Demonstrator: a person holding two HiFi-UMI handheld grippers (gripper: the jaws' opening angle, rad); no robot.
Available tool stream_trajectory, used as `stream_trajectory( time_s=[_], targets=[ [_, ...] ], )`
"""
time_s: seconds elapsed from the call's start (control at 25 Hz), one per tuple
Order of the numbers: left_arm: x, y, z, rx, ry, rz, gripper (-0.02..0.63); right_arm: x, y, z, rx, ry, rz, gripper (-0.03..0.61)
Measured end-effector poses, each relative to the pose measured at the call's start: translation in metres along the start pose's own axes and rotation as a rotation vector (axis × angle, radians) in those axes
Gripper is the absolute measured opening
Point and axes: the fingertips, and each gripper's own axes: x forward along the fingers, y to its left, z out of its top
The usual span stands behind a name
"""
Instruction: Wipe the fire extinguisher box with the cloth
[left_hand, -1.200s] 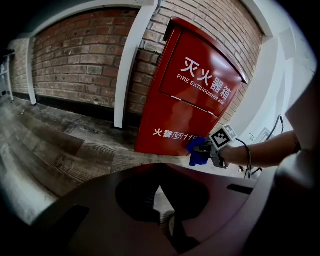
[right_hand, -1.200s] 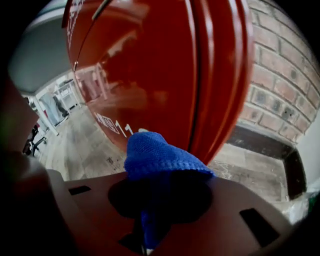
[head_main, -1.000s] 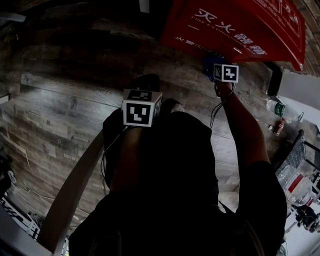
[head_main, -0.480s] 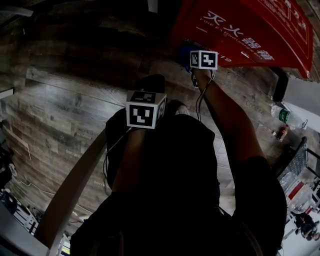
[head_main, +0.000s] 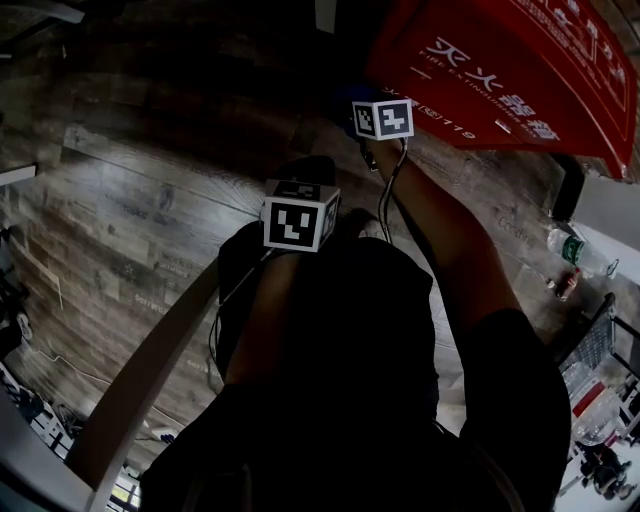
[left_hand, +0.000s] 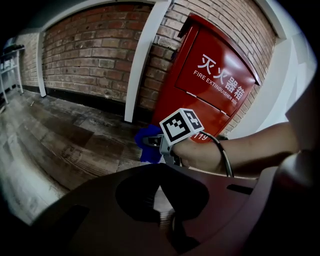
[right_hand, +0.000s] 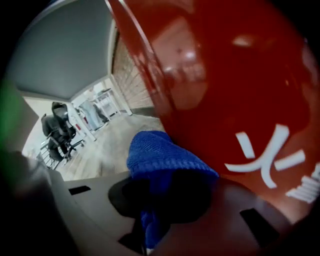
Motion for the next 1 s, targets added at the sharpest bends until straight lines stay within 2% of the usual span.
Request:
stream_trajectory(
  time_s=[0.16, 0.28, 0.44, 0.56, 0.68, 0.8, 1.0],
  targets=[
    [-0.002, 0.004, 0.003, -0.028, 0.019, 0.013, 0.005, -0.012, 0.02, 0.01, -0.024, -0.041, 0.069, 0.097],
    [-0.019, -0.005, 0.023, -0.06, 0.011, 0.014, 0.005, -0.053, 0.037, 0.022, -0.042, -0.062, 0.084, 0.097],
    [-0.05, -0.034, 0.033, 0.067, 0.095, 0.044, 0.005, -0.135, 0.062, 0.024, -0.051, -0.062, 0.087, 0.097],
    [-0.086, -0.074, 0.036, 0.101, 0.146, -0.001, 0.005, -0.214, 0.075, 0.03, 0.013, -0.103, 0.049, 0.097],
    [-0.149, -0.116, 0.058, 0.121, 0.115, -0.062, 0.005, -0.301, 0.098, 0.057, 0.039, -0.189, 0.006, 0.097],
    [-0.222, -0.152, 0.065, 0.125, 0.116, -0.105, 0.005, -0.398, 0.136, 0.086, 0.038, -0.266, -0.059, 0.097],
    [-0.32, -0.204, 0.074, 0.174, 0.117, -0.149, 0.005, -0.545, 0.204, 0.098, 0.086, -0.367, -0.186, 0.097]
  ],
)
